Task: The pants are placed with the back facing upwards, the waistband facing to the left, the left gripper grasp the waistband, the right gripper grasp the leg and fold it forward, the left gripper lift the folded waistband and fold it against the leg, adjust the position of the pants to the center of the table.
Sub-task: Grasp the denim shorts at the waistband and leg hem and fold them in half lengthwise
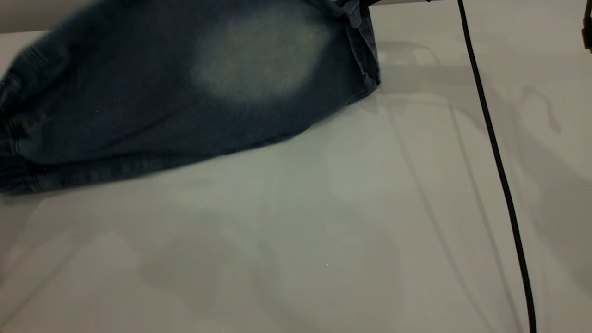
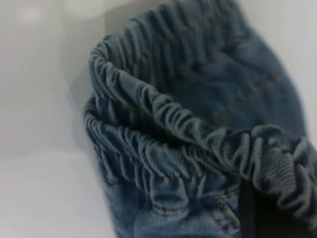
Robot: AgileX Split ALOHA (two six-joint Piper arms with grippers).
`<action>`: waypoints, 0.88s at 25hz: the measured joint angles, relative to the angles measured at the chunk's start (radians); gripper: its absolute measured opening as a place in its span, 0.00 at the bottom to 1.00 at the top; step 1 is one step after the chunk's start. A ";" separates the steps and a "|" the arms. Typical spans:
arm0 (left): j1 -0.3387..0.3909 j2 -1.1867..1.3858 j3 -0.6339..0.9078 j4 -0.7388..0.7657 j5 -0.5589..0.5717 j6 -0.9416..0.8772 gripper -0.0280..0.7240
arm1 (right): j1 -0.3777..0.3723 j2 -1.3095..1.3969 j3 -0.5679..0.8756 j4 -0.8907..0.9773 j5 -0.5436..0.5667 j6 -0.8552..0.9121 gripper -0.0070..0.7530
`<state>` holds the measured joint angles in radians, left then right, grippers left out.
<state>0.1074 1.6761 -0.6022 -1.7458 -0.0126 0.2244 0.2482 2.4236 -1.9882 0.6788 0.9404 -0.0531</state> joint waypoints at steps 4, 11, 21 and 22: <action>0.000 0.049 0.000 0.000 0.002 0.001 0.20 | 0.001 0.001 0.000 -0.011 0.003 0.000 0.02; 0.000 0.052 0.000 0.000 0.006 0.055 0.20 | 0.001 0.001 0.000 -0.040 0.003 -0.001 0.02; 0.000 0.052 0.000 0.002 0.005 0.207 0.20 | 0.002 0.001 0.000 0.023 -0.086 -0.086 0.06; 0.000 0.052 0.000 0.002 0.005 0.226 0.20 | 0.002 0.001 0.000 0.025 -0.087 -0.107 0.08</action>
<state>0.1074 1.7276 -0.6022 -1.7437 -0.0078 0.4499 0.2499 2.4245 -1.9882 0.7033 0.8538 -0.1598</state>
